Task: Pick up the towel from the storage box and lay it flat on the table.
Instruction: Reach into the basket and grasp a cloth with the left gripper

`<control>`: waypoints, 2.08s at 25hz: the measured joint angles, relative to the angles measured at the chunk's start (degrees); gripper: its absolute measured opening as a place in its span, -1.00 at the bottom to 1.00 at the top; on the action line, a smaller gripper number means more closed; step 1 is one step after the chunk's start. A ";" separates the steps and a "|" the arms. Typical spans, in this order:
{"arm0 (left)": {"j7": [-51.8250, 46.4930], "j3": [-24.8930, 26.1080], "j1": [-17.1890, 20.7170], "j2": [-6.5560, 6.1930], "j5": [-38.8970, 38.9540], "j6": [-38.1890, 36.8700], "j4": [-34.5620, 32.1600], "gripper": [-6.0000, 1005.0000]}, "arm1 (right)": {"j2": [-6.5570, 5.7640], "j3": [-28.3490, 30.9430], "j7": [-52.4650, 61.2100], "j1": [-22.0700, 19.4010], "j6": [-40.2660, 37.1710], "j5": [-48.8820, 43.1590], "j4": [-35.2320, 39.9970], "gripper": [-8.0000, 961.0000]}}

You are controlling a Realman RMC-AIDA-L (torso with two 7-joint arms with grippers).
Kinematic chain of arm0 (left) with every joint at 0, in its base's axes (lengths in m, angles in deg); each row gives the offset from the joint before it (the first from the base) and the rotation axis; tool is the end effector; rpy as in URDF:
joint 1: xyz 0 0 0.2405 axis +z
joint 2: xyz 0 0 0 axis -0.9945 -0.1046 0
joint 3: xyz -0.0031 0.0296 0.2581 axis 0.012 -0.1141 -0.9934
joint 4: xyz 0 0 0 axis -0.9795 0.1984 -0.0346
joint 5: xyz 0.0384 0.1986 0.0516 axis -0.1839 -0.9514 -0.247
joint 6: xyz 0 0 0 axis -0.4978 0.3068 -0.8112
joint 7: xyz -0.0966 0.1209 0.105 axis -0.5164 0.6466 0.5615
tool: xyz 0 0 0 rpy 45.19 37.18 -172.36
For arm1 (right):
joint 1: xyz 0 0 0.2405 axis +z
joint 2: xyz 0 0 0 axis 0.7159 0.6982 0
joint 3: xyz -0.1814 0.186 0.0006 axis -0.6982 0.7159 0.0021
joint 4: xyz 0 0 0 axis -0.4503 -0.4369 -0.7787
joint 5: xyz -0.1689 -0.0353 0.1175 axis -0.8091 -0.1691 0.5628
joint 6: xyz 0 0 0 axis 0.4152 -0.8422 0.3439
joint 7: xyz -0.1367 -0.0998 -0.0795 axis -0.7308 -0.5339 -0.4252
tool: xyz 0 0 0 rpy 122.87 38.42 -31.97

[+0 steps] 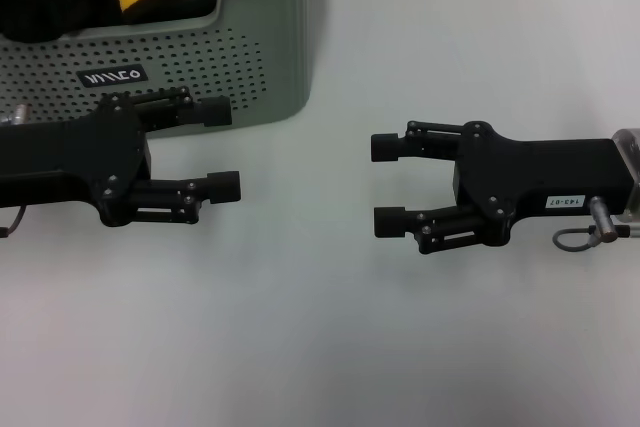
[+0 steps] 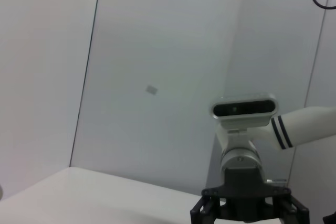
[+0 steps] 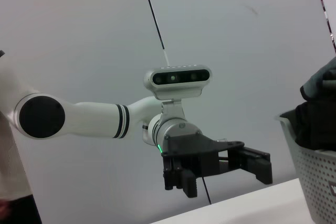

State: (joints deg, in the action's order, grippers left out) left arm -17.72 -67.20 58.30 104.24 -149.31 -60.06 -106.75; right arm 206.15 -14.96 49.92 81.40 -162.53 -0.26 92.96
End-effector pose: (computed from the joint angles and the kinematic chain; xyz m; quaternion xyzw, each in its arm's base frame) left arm -0.2229 0.3008 0.0254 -0.9286 -0.1149 -0.3506 0.0391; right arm 0.1546 0.3174 -0.0548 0.9253 -0.1002 -0.3635 0.0406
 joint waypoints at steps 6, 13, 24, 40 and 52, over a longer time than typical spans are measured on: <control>-0.01 -0.02 0.08 0.23 -0.26 1.17 -0.10 0.71 | 0.00 -0.11 -0.59 -0.46 1.09 0.95 -0.71 0.81; -0.03 -0.02 0.14 0.27 -0.19 1.16 -0.14 0.70 | 0.00 -0.10 -2.56 -0.48 -1.86 2.32 -1.87 0.81; 0.00 -0.06 0.55 0.27 -0.28 0.95 -0.11 0.69 | 0.00 -0.13 -2.62 -0.54 -2.40 3.41 -2.48 0.81; 0.00 -0.13 0.70 0.56 -0.41 0.92 -0.10 0.67 | 0.00 -0.70 -2.70 -0.53 -2.29 3.72 -2.76 0.81; 0.00 -0.11 0.64 0.72 -0.19 0.93 -0.11 0.66 | 0.00 -0.70 -3.04 -0.77 -2.38 3.72 -2.76 0.81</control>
State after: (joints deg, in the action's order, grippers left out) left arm -17.72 -67.31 58.94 104.96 -149.50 -59.13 -106.86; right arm 206.15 -15.65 46.88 80.63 -164.90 3.46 90.20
